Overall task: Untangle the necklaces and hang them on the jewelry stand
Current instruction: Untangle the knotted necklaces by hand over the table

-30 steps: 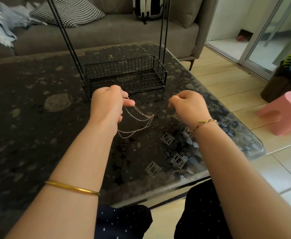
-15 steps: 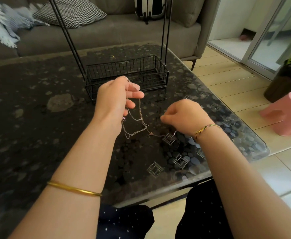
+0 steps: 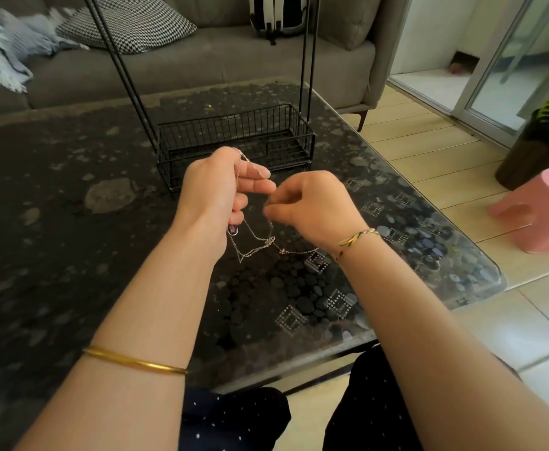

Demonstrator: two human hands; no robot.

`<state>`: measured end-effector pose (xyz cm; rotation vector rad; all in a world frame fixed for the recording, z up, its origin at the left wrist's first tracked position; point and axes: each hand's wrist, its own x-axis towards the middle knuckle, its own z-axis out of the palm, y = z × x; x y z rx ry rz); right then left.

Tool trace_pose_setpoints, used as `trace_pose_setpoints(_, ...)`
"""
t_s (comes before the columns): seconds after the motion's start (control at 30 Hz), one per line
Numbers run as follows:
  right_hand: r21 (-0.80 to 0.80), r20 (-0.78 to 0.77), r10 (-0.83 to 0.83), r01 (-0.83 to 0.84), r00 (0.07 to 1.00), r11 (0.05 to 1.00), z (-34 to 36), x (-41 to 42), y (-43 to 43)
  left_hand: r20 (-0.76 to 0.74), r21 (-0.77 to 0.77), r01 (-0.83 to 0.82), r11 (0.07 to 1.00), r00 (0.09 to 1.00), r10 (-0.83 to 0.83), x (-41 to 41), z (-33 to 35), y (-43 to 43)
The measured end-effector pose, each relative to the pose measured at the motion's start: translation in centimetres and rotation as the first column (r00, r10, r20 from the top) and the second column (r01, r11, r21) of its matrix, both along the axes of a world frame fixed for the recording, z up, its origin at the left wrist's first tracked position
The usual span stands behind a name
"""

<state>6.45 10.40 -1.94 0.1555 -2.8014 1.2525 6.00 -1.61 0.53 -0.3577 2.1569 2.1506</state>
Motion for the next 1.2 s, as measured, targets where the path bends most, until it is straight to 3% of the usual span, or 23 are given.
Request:
trace_pose_setpoints(0.37,0.106,-0.119,-0.088,0.101,0.989,0.989,-0.1,-0.1,1.0,0.054,-0.099,0.007,0.995,0.999,-0.002,-0.3,-0.2,0.1)
trace_pose_setpoints(0.43,0.026,-0.124,-0.118,0.123,0.985,0.992,0.0,-0.2,1.1,0.058,-0.075,0.052,0.996,0.997,-0.048,-0.2,-0.1,0.1)
trace_pose_setpoints(0.5,-0.154,-0.083,-0.17,0.156,0.982,0.976,0.2,-0.3,1.0,0.066,-0.088,0.087,0.992,0.994,-0.082,0.0,0.0,0.2)
trace_pose_setpoints(0.6,-0.478,0.04,-0.228,0.219,0.973,0.851,0.6,-0.5,0.8,0.121,-0.197,0.13,0.972,0.987,-0.108,0.2,-0.2,0.2)
trace_pose_setpoints(0.67,-0.571,0.083,-0.227,0.232,0.97,0.788,0.8,-0.5,0.9,0.151,-0.288,0.145,0.947,0.983,-0.104,0.3,-0.4,0.2)
trace_pose_setpoints(0.73,-0.455,0.014,-0.236,0.216,0.972,0.864,0.8,-0.3,1.2,0.137,-0.399,0.122,0.909,0.988,-0.072,0.3,-0.7,0.1)
trace_pose_setpoints(0.8,-0.131,-0.106,-0.218,0.203,0.97,0.97,0.5,-0.4,1.9,0.077,-0.523,0.065,0.85,0.997,-0.029,0.1,-1.2,-0.1)
trace_pose_setpoints(0.9,0.244,-0.158,-0.232,0.266,0.96,0.933,0.0,-0.5,2.6,-0.011,-0.647,-0.017,0.763,1.0,0.013,-0.1,-1.7,-0.5)
trace_pose_setpoints(0.97,0.273,-0.19,-0.301,0.345,0.934,0.898,-0.4,-0.6,3.0,-0.016,-0.683,-0.025,0.73,1.0,0.02,-0.2,-1.8,-0.6)
trace_pose_setpoints(1.13,0.145,-0.168,-0.398,0.422,0.902,0.895,-0.4,-1.1,3.7,0.081,-0.718,0.061,0.693,0.997,-0.004,-0.6,-2.4,-0.6)
trace_pose_setpoints(1.2,-0.032,-0.059,-0.408,0.407,0.911,0.913,-0.1,-1.1,3.6,0.143,-0.697,0.098,0.71,0.99,0.004,-0.8,-2.6,-0.7)
